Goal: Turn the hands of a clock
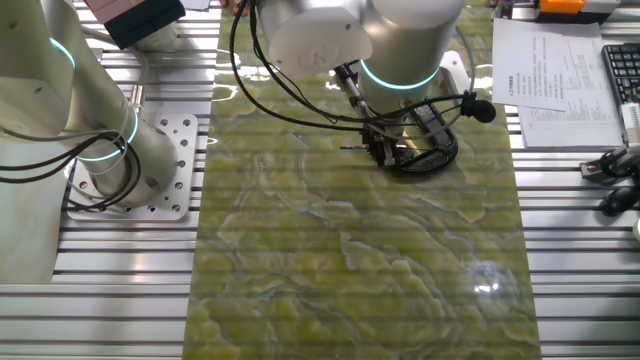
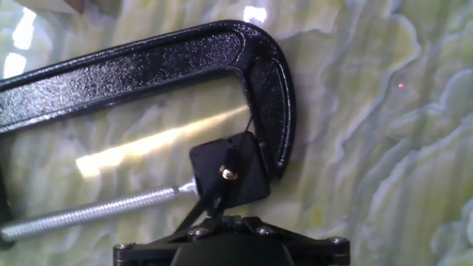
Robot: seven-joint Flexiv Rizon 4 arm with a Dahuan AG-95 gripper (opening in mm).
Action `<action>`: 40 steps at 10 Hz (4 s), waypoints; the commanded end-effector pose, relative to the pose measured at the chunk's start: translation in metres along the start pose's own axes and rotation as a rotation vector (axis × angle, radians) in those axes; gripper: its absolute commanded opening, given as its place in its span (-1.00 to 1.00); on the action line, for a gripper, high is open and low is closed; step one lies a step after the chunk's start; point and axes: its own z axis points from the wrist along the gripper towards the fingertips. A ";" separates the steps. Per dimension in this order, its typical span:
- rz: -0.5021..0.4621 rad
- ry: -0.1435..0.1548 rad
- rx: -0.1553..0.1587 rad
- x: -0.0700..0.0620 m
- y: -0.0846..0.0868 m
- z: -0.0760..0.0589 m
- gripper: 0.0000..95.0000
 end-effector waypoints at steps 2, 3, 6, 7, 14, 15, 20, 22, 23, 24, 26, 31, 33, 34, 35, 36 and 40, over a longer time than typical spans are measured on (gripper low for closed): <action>0.013 0.000 0.000 -0.001 0.006 -0.001 -1.00; 0.016 0.001 0.000 -0.002 0.008 -0.002 -1.00; 0.026 0.004 -0.001 -0.005 0.015 -0.004 -1.00; 0.028 0.006 -0.002 -0.005 0.016 -0.005 -1.00; 0.035 0.031 0.003 -0.006 0.016 -0.027 -1.00; 0.027 0.040 0.017 -0.005 0.014 -0.036 -1.00; -0.058 0.034 0.005 0.010 -0.039 -0.066 -1.00; -0.074 0.036 0.005 0.009 -0.053 -0.073 -1.00; -0.084 0.037 0.006 0.008 -0.059 -0.075 -1.00; -0.093 0.038 0.009 0.006 -0.065 -0.077 -1.00; -0.100 0.036 0.008 -0.001 -0.075 -0.077 -1.00; -0.121 0.027 0.009 -0.011 -0.083 -0.072 -1.00; -0.108 0.024 0.011 -0.011 -0.084 -0.070 -1.00; -0.107 0.022 0.011 -0.011 -0.084 -0.069 -1.00; -0.108 0.016 0.013 -0.013 -0.085 -0.068 -1.00; -0.110 0.016 0.014 -0.014 -0.085 -0.068 -1.00; -0.150 0.010 0.018 -0.023 -0.091 -0.058 -1.00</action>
